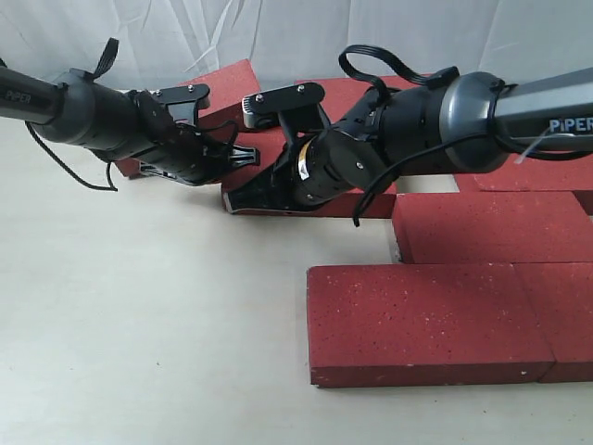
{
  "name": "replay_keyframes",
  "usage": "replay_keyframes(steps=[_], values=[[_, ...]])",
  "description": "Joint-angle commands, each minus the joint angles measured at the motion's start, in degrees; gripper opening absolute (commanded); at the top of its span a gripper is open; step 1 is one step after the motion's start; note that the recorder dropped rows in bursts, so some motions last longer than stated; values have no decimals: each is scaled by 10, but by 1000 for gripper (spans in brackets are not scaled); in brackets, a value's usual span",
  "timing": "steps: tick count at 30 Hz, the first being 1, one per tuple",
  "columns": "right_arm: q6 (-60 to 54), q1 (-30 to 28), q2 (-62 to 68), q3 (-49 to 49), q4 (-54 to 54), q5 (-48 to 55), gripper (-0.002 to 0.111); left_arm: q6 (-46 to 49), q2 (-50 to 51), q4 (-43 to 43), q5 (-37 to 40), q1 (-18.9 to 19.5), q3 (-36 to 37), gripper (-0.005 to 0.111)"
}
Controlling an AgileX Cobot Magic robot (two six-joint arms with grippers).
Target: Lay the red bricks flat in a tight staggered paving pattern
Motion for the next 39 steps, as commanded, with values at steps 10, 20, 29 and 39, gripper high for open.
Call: replay_keyframes(steps=[10,20,29,39], values=[[0,-77,14,0,-47,102,-1,-3,-1,21,89,29,-9,0],[0,-86,58,0,-93,53,-1,-3,-1,36,85,32,-9,0],[1,-87,59,0,-110,37,-1,-3,-1,28,85,30,-9,0],[-28,-72,59,0,-9,44,-1,-2,-1,-2,65,8,-9,0]])
